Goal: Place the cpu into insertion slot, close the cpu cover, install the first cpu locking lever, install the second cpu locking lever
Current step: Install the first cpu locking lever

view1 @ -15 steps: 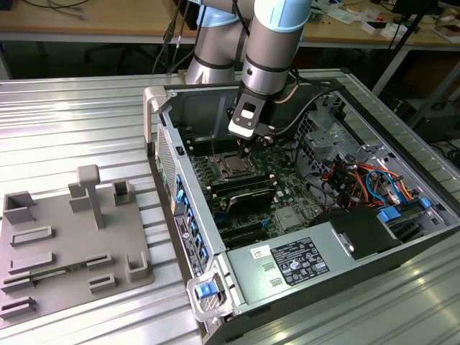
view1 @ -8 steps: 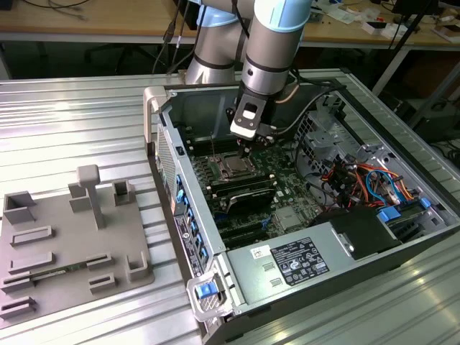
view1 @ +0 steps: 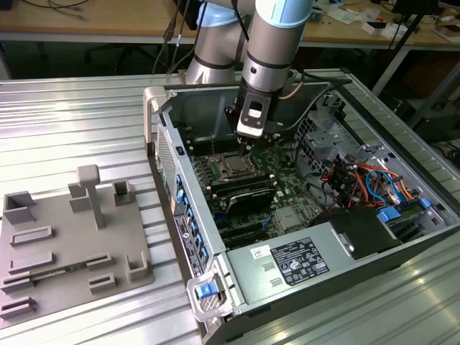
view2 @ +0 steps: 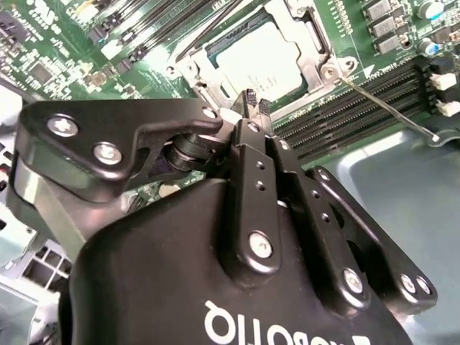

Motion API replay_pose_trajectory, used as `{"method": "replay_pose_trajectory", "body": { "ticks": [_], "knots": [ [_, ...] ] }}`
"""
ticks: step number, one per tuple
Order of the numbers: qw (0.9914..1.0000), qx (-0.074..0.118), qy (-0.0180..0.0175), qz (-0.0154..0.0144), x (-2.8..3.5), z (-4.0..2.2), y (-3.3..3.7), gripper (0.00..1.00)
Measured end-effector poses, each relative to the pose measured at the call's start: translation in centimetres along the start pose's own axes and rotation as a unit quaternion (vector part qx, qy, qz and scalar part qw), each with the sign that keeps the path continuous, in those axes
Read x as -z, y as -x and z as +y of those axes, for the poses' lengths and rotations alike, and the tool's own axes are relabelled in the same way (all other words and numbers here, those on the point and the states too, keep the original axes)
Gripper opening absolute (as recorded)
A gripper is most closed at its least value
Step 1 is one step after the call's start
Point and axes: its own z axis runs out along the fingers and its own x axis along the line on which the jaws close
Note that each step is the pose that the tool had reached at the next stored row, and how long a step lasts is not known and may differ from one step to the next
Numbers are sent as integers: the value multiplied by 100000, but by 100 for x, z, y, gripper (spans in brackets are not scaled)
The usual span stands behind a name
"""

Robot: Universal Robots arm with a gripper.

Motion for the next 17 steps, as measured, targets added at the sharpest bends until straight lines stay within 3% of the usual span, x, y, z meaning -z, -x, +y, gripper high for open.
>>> {"method": "replay_pose_trajectory", "body": {
  "ticks": [3,6,10,17],
  "knots": [
    [99999,531,17,16,85,3,3,11],
    [99985,1743,37,1,120,5,5,11],
    [99762,6890,229,187,123,-2,1,11],
    [99655,8289,292,255,129,-124,-52,11]
  ]
}}
